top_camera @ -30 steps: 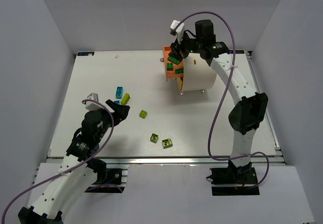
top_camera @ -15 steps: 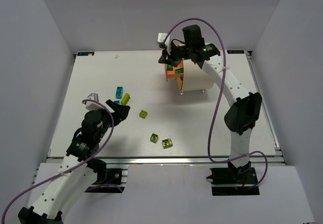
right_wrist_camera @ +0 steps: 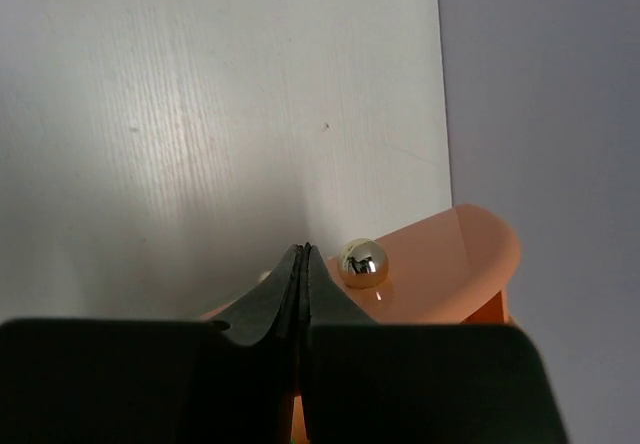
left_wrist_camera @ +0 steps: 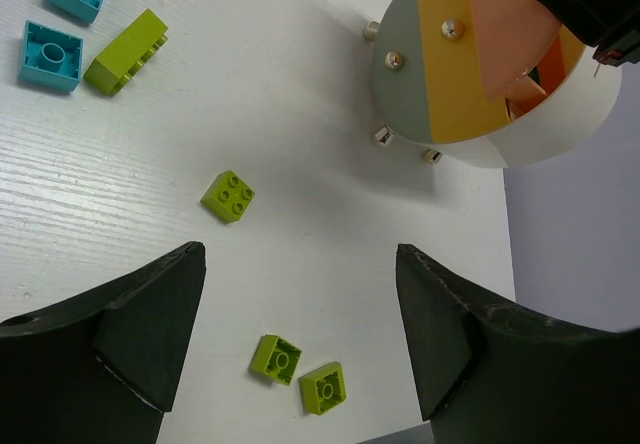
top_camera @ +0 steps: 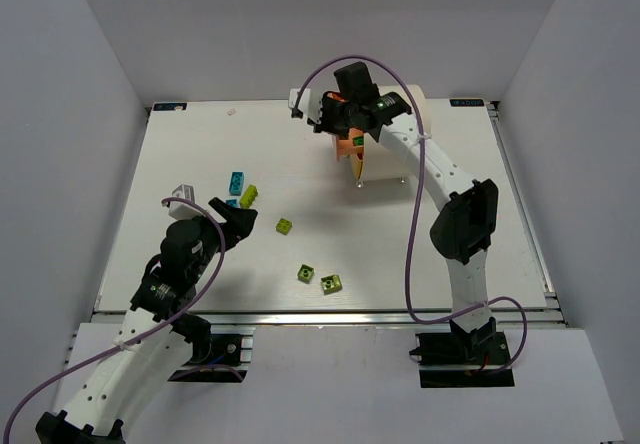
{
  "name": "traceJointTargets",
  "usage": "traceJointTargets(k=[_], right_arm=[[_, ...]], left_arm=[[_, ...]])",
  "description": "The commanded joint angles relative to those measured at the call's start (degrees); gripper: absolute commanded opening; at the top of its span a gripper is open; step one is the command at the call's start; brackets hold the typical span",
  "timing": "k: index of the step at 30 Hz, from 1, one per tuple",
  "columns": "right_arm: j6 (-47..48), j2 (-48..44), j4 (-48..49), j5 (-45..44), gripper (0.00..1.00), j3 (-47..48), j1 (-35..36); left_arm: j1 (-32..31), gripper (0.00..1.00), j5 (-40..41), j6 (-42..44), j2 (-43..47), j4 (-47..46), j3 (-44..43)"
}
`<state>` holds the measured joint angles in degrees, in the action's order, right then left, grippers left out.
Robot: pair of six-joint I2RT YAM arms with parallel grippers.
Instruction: Sort the legos into containers by color
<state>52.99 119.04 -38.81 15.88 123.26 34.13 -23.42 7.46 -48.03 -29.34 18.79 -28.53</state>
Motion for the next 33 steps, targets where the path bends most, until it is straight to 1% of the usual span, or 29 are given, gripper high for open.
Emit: traceJointTargets(k=[1, 8, 9, 13, 22, 25, 29, 33], right_arm=[[5.3, 0.3, -2.8, -9.4, 0.00, 2.6, 0.7], [9.7, -0.1, -4.6, -15.6, 0.00, 2.6, 0.9], [10.5, -0.1, -4.8, -17.5, 0.00, 2.5, 0.6], [12.2, -0.3, -6.2, -19.4, 0.00, 2.3, 0.4], [14.9, -0.1, -9.4, -22.8, 0.00, 2.2, 0.1], [15.4, 0.0, -10.0, -23.6, 0.00, 2.2, -0.1], [15.6, 0.1, -11.2, -24.2, 0.00, 2.2, -0.6], [14.8, 0.1, -12.3, -23.1, 0.00, 2.6, -0.6]], left_arm=[[0.2, 0.86, -0.4, 0.2, 0.4, -1.2, 0.6], [0.2, 0.86, -1.0, 0.3, 0.0, -2.3, 0.8], [0.2, 0.86, -1.1, 0.3, -0.1, -2.5, 0.9], [0.2, 0.87, -2.0, 0.4, -1.0, -3.7, 1.0], [0.2, 0.88, -6.0, 0.7, -4.1, -9.6, 0.2], [0.2, 0.89, -7.4, 0.7, -6.6, -12.5, -0.1], [0.2, 0.90, -13.2, 0.2, -11.9, -18.3, -1.0], [0.2, 0.90, -18.3, -2.7, -18.0, -27.6, -2.0]])
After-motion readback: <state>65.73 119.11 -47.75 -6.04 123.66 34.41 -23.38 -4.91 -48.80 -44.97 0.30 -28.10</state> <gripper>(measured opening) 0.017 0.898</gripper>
